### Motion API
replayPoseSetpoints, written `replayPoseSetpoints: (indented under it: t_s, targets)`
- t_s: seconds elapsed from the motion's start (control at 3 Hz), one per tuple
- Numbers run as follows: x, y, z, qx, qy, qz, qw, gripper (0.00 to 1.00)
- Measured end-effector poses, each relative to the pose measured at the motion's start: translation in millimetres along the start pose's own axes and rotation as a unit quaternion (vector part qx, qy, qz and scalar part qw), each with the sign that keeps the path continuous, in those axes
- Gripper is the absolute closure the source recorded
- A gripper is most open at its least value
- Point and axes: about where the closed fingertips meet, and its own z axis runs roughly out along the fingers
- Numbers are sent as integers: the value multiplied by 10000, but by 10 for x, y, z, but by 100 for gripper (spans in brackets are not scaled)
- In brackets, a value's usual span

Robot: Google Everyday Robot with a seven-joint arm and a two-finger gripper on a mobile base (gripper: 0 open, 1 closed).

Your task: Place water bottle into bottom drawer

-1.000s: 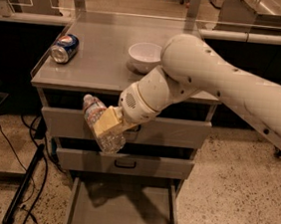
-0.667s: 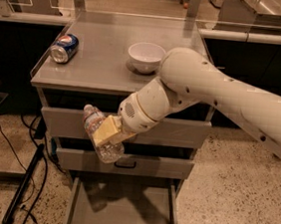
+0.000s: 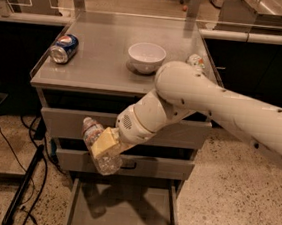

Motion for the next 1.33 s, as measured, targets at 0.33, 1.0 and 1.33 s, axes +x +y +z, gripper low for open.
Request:
replayPoseSetpoints:
  t_s: [0.33,1.0,1.33]
  targets:
    - [290,-153,388,-99,279,378,9988,100]
    - [498,-271,703,-266,530,655,9961,100]
    - [616,-559,1045,-322,671,950,9927,100]
